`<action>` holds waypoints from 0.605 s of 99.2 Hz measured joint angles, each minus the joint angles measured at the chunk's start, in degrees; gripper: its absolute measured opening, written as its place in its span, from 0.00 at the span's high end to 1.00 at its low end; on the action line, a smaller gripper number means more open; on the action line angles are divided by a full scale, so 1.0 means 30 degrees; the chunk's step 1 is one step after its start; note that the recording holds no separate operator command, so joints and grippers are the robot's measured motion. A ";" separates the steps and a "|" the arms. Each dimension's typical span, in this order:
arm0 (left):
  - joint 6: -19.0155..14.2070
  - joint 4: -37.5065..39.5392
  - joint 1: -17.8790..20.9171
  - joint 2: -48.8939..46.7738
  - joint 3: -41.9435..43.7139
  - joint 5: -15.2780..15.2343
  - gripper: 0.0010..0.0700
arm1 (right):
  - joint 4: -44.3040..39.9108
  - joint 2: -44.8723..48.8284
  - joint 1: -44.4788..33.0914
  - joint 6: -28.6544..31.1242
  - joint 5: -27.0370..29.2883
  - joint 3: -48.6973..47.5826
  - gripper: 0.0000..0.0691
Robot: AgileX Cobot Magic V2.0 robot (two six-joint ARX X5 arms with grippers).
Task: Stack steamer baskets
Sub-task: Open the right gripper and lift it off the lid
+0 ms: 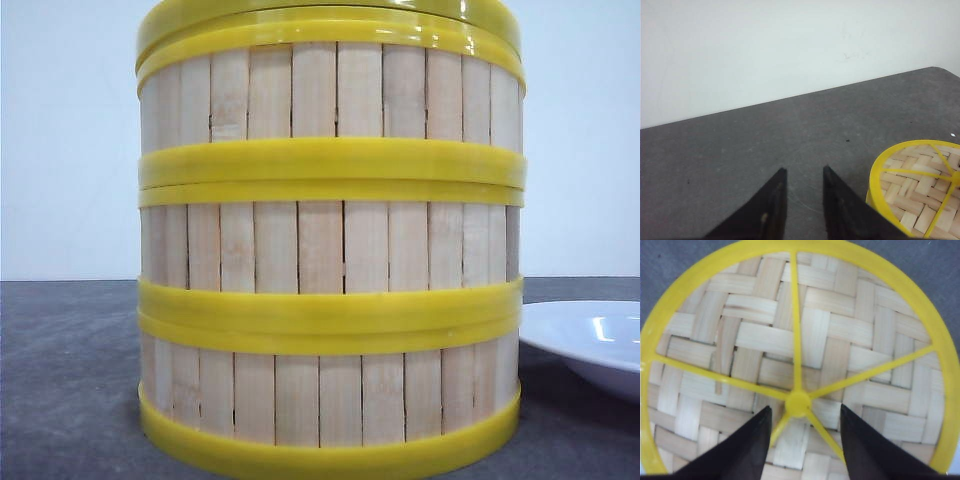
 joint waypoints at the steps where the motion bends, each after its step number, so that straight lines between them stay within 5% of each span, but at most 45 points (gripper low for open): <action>1: -0.0007 0.0000 0.0000 0.0000 0.0000 0.0000 0.85 | 0.0007 -0.0015 0.0000 -0.0007 0.0051 0.0087 0.62; 20: -0.0007 0.0000 0.0000 0.0000 0.0000 -0.0007 0.86 | 0.0036 -0.0605 0.0007 -0.0233 0.1843 0.2470 0.63; 28: -0.0080 -0.0022 0.0000 -0.0066 0.0000 -0.0328 0.93 | 0.0678 -0.1690 0.0160 -0.0685 0.2980 0.2477 0.83; 44: -0.0743 0.0838 0.0000 -0.1756 -0.1413 -0.3002 0.99 | 0.6783 -0.5464 0.0889 -0.3614 0.3679 0.0532 0.96; 60: -0.0590 0.3985 0.0000 -0.6513 -0.5916 -0.6033 0.99 | 1.2990 -1.1278 0.0284 -0.6564 0.4459 -0.6513 0.98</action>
